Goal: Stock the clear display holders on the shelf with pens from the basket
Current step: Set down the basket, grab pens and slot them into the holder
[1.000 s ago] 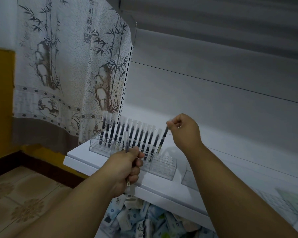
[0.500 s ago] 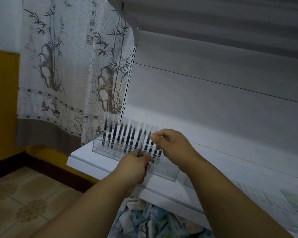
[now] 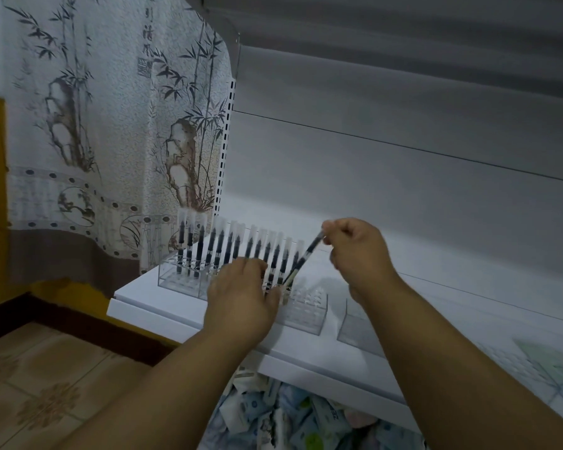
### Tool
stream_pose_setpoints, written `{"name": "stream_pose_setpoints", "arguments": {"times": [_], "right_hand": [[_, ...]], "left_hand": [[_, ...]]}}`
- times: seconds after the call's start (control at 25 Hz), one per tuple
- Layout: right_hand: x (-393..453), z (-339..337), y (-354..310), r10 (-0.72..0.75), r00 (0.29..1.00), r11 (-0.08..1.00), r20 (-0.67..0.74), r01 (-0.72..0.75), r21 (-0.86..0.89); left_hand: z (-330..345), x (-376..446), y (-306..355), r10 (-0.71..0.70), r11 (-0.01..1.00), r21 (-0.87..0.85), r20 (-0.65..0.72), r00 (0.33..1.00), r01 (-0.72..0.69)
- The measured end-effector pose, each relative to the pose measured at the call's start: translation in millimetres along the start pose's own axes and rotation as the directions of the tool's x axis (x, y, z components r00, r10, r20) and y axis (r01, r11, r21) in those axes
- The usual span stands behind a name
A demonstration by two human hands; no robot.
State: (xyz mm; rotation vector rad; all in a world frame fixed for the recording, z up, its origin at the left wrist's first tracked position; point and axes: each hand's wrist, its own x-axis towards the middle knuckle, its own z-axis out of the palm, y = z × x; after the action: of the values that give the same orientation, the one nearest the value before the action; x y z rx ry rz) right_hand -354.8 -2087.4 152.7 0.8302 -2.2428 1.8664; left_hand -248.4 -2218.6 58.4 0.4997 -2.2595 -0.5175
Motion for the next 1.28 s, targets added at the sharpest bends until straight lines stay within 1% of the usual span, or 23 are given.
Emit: {"name": "stream_pose_setpoints", "arguments": {"times": [0.04,0.08,0.12,0.2,0.28,0.44,0.56,0.72,0.76,0.84,0.92,1.0,1.04,1.12,1.2,1.28], "right_hand": [[5,-5,3,-0.047,0.998,0.996,-0.051,0.043,-0.080],[9,-8,6,-0.091,0.993,0.985,-0.075,0.078,-0.157],[10,-9,9,-0.119,0.990,0.971,-0.077,0.100,-0.216],[10,-4,15,-0.150,0.988,0.948,-0.044,0.131,-0.289],[12,3,20,-0.166,0.986,0.928,-0.016,0.150,-0.342],[15,4,17,-0.204,0.979,0.908,0.027,0.199,-0.368],[15,2,17,-0.222,0.973,0.875,0.067,0.229,-0.426],[9,11,36,-0.097,0.975,0.861,0.202,0.184,-0.474],[9,14,39,-0.078,0.973,0.864,0.216,0.174,-0.473],[12,18,38,-0.050,0.973,0.845,0.226,0.162,-0.510],[13,19,34,-0.007,0.975,0.817,0.222,0.134,-0.561],[6,17,31,-0.009,0.986,0.796,0.167,0.109,-0.595],[-2,16,29,-0.036,0.991,0.793,0.130,0.108,-0.600],[-28,18,20,-0.088,0.991,0.816,0.098,0.128,-0.563],[-59,29,7,-0.141,0.975,0.838,0.174,0.211,-0.503],[-89,49,-7,-0.228,0.930,0.827,0.287,0.341,-0.447]], "left_hand": [[5,-3,-10,0.124,0.984,0.131,0.002,0.992,-0.124],[10,-6,-17,0.210,0.958,0.192,0.040,0.977,-0.214],[13,-9,-22,0.262,0.938,0.209,0.086,0.961,-0.275],[15,-11,-28,0.286,0.935,0.178,0.136,0.949,-0.307],[13,-9,-30,0.280,0.939,0.163,0.148,0.949,-0.302],[9,-8,-31,0.265,0.942,0.169,0.151,0.952,-0.289],[12,-9,-30,0.244,0.951,0.154,0.157,0.957,-0.268],[8,-10,-25,0.221,0.955,0.157,0.189,0.957,-0.252],[8,-10,-26,0.223,0.956,0.151,0.193,0.956,-0.253],[6,-8,-24,0.212,0.960,0.139,0.211,0.954,-0.244],[1,-5,-22,0.199,0.961,0.136,0.259,0.945,-0.240],[-8,-4,-21,0.186,0.970,0.096,0.297,0.936,-0.223],[-13,-6,-23,0.182,0.975,0.075,0.276,0.944,-0.210],[-29,-13,-29,0.194,0.976,0.071,0.145,0.970,-0.206],[-50,-26,-37,0.150,0.984,0.089,0.060,0.987,-0.155],[-75,-51,-48,0.061,0.993,0.099,0.021,0.998,-0.063]]}}
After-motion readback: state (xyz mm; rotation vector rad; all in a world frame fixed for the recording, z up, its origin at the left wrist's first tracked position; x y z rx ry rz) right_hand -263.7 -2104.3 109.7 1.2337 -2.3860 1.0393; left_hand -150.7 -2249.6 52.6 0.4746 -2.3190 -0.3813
